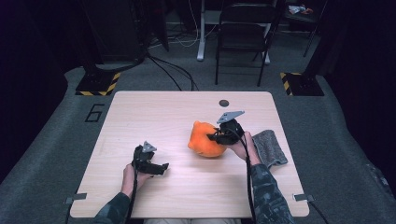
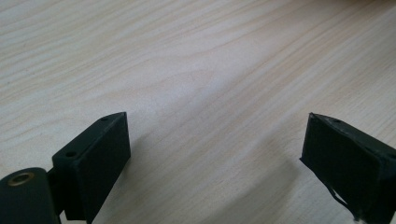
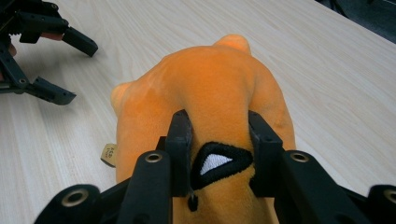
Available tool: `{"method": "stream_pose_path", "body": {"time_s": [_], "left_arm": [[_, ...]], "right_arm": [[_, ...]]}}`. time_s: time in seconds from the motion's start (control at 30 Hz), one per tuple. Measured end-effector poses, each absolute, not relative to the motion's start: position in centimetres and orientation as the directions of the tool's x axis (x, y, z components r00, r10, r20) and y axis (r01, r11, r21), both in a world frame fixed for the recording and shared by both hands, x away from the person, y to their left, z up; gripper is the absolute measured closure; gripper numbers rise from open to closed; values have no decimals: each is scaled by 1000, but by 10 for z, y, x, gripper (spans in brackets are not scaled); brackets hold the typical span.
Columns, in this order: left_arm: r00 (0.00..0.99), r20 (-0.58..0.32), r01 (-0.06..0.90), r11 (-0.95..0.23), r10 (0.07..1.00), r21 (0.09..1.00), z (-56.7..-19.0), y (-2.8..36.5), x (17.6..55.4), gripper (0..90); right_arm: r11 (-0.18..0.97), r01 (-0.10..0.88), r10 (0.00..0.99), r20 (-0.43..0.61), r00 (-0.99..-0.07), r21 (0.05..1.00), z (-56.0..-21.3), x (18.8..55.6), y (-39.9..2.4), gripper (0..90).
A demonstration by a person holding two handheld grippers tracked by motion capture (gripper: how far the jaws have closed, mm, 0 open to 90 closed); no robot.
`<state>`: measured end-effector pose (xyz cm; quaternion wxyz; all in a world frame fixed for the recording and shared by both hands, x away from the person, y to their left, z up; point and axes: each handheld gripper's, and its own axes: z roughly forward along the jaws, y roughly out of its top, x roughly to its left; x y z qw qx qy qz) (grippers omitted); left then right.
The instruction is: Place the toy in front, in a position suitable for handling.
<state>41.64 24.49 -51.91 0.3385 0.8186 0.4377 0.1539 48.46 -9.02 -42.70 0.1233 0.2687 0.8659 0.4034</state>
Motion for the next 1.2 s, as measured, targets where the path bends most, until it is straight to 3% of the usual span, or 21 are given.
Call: {"method": "stream_pose_path", "body": {"time_s": [0.47,0.53,0.67,0.87,1.2], "left_arm": [[591,-43,568,-377,805,732,-511,242,410,74],[591,-41,558,-371,806,742,-510,240,409,75],[604,-44,546,-373,796,750,-507,238,408,75],[625,-41,503,-362,780,785,-501,230,407,80],[686,-24,440,-388,728,810,-493,205,411,101]], "right_arm": [[604,334,497,-14,-868,724,-444,487,-85,628],[599,336,508,-21,-861,727,-444,489,-86,568],[588,354,547,-35,-837,727,-441,488,-87,356],[502,391,611,3,-792,771,-426,479,-97,149],[420,459,727,12,-687,783,-422,456,-123,51]]}}
